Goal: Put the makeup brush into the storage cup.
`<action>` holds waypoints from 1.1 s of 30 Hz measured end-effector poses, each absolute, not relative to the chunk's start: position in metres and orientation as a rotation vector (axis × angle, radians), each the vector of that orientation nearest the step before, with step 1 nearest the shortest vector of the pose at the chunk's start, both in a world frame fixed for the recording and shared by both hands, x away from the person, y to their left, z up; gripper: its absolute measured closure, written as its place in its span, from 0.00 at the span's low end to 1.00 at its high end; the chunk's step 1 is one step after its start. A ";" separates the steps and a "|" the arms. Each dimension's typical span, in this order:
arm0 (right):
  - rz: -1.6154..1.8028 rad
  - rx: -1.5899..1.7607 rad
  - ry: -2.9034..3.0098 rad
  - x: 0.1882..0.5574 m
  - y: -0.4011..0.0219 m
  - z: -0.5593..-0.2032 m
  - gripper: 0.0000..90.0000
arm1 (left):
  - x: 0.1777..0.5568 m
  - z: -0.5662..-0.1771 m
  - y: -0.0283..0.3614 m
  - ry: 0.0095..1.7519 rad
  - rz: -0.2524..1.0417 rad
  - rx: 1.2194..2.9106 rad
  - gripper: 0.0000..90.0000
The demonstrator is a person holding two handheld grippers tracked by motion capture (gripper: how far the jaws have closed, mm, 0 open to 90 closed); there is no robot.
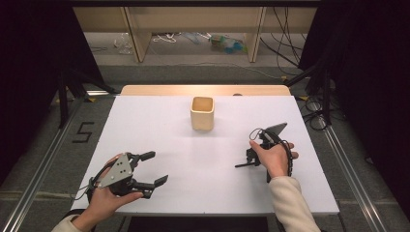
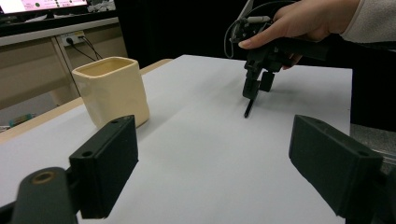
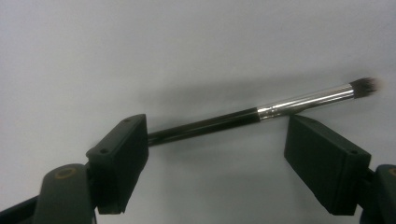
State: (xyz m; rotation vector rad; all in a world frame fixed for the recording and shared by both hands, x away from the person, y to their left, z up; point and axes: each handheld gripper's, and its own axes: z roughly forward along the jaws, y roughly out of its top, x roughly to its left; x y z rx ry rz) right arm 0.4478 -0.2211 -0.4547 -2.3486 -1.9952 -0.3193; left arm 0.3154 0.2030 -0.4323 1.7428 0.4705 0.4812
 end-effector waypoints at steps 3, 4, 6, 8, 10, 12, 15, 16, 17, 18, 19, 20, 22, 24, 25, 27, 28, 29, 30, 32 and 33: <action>-0.315 -2.351 -1.988 0.450 -0.221 -0.456 0.22 | 0.315 -0.432 0.203 0.469 0.479 1.739 0.17; -0.308 -2.359 -1.981 0.450 -0.220 -0.456 0.20 | 0.316 -0.433 0.203 0.465 0.477 1.735 0.17; -0.290 -2.372 -1.984 0.451 -0.217 -0.457 0.19 | 0.316 -0.433 0.203 0.466 0.476 1.736 0.17; -0.289 -2.367 -2.005 0.451 -0.216 -0.458 0.19 | 0.315 -0.432 0.203 0.469 0.480 1.743 0.17; -0.267 -2.395 -1.978 0.453 -0.214 -0.458 0.19 | 0.315 -0.432 0.203 0.469 0.481 1.744 0.17; -0.255 -2.404 -1.979 0.453 -0.213 -0.459 0.19 | 0.315 -0.432 0.203 0.469 0.481 1.745 0.17; -0.179 -2.455 -1.888 0.455 -0.207 -0.457 0.21 | 0.315 -0.432 0.203 0.470 0.481 1.745 0.17; -0.157 -2.454 -1.887 0.455 -0.206 -0.456 0.21 | 0.315 -0.432 0.203 0.469 0.481 1.746 0.17; -0.164 -2.453 -1.895 0.455 -0.205 -0.456 0.22 | 0.315 -0.432 0.203 0.470 0.481 1.745 0.17; -0.138 -2.454 -1.908 0.456 -0.205 -0.456 0.25 | 0.315 -0.432 0.203 0.470 0.481 1.745 0.17; -0.120 -2.461 -1.925 0.456 -0.204 -0.456 0.29 | 0.315 -0.432 0.203 0.470 0.481 1.745 0.17; -0.101 -2.458 -1.941 0.456 -0.204 -0.456 0.31 | 0.315 -0.432 0.203 0.470 0.481 1.746 0.17; -0.096 -2.454 -1.945 0.456 -0.204 -0.455 0.34 | 0.315 -0.432 0.203 0.470 0.480 1.746 0.17; -0.054 -2.405 -2.046 0.453 -0.209 -0.454 0.46 | 0.315 -0.432 0.203 0.469 0.480 1.747 0.17; -0.054 -2.405 -2.046 0.453 -0.209 -0.454 0.46 | 0.315 -0.433 0.203 0.468 0.478 1.742 0.17; -0.042 -2.416 -2.020 0.454 -0.206 -0.452 0.49 | 0.315 -0.433 0.203 0.470 0.481 1.749 0.17; -0.045 -2.403 -2.041 0.453 -0.207 -0.452 0.52 | 0.315 -0.433 0.203 0.469 0.481 1.749 0.17; -0.045 -2.403 -2.041 0.453 -0.207 -0.452 0.52 | 0.315 -0.433 0.203 0.469 0.481 1.749 0.17; -0.048 -2.380 -2.078 0.452 -0.208 -0.453 0.53 | 0.315 -0.433 0.203 0.471 0.480 1.750 0.17; -0.041 -2.380 -2.076 0.452 -0.209 -0.451 0.59 | 0.315 -0.433 0.202 0.474 0.476 1.750 0.17; -0.041 -2.380 -2.076 0.452 -0.209 -0.451 0.59 | 0.315 -0.433 0.202 0.473 0.476 1.750 0.17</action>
